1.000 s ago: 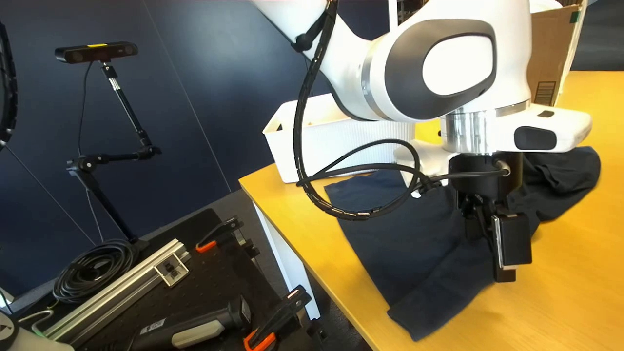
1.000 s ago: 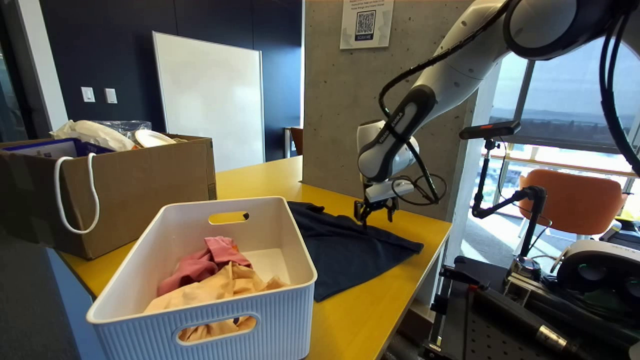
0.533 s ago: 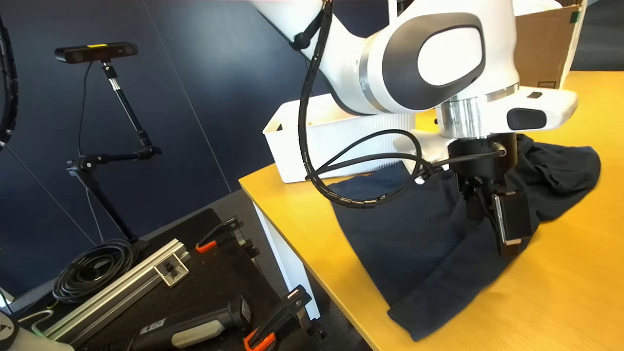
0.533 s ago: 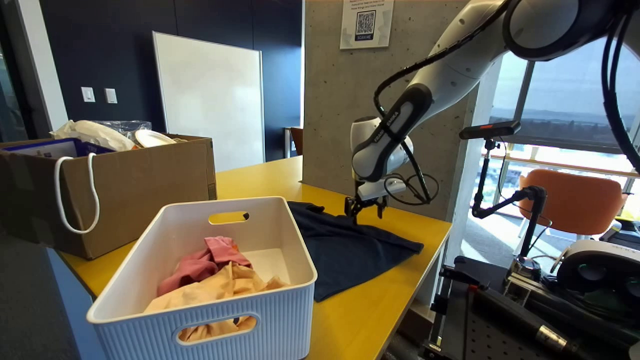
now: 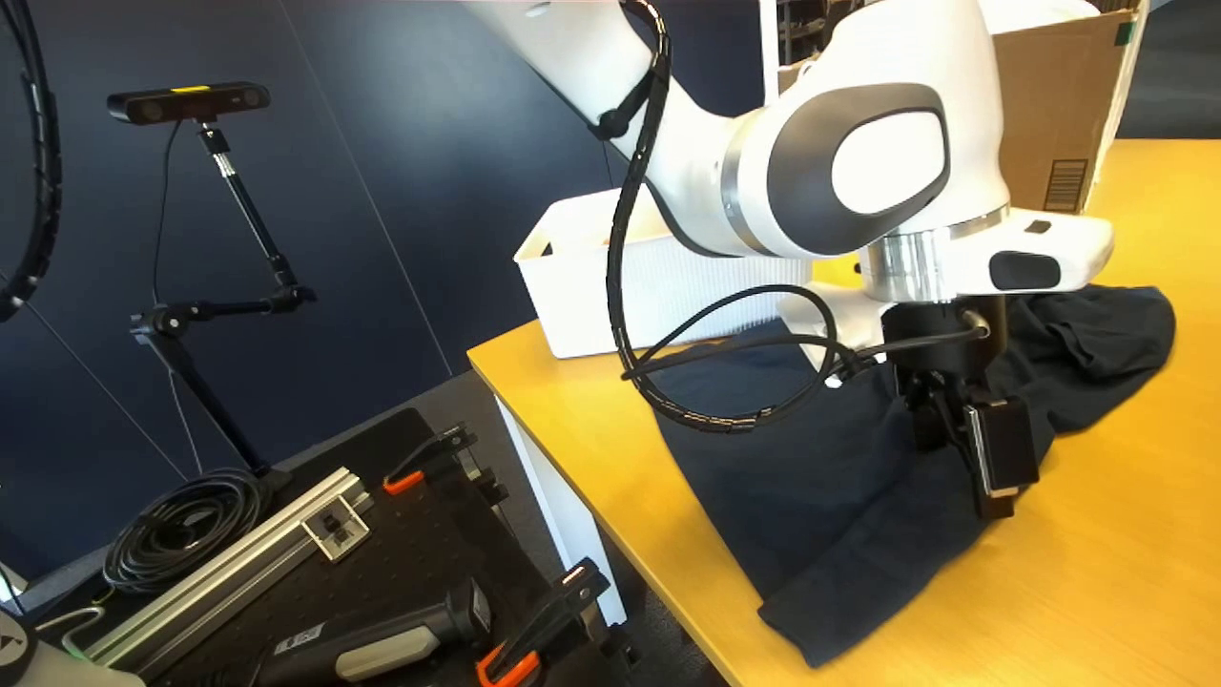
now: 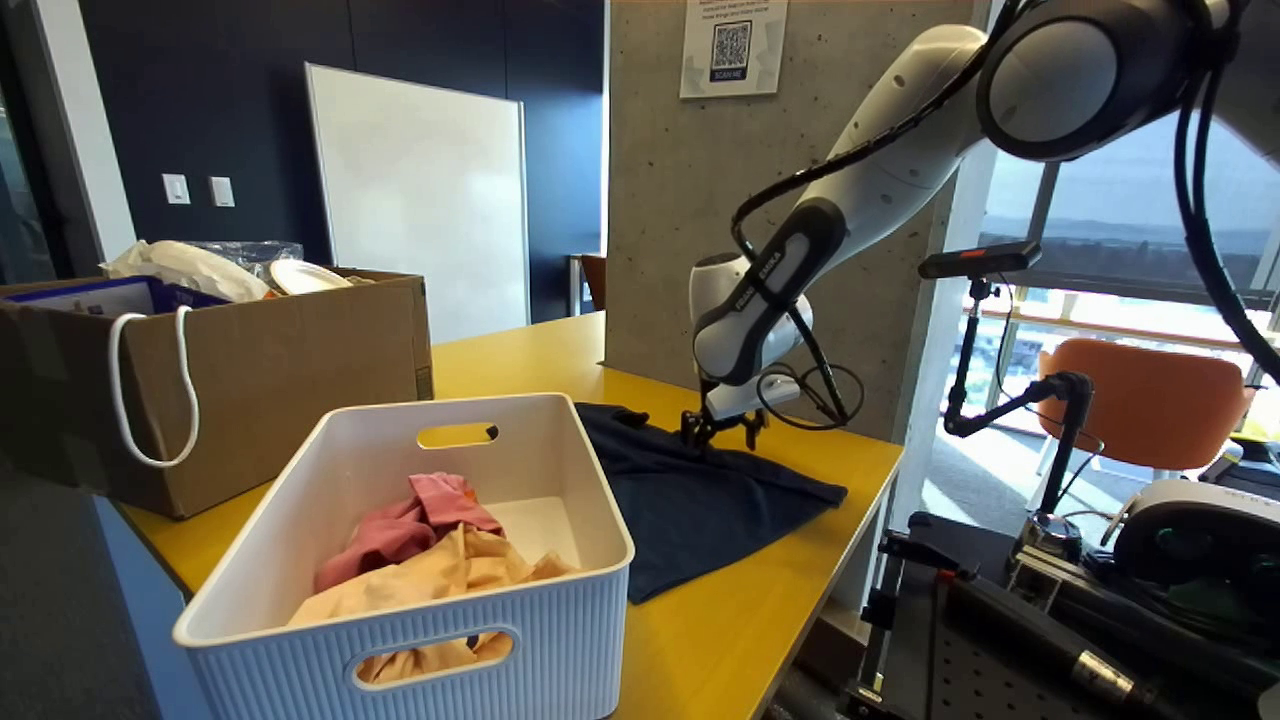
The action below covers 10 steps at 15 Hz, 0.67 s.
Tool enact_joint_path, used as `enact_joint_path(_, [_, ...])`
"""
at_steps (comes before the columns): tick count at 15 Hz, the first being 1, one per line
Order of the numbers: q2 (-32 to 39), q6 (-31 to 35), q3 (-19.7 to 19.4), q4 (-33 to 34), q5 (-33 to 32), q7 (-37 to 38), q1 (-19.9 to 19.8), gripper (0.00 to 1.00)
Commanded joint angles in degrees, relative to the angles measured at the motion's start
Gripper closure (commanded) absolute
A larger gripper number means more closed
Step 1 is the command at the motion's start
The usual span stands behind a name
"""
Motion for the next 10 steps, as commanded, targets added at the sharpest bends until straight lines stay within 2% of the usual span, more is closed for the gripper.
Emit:
enact_joint_path(1, [0.0,1.8,-0.4,0.2,-0.3,0.5,0.2,0.00])
enact_joint_path(10, [0.3,3.1,-0.4,0.3,0.1,0.3,0.0,0.00])
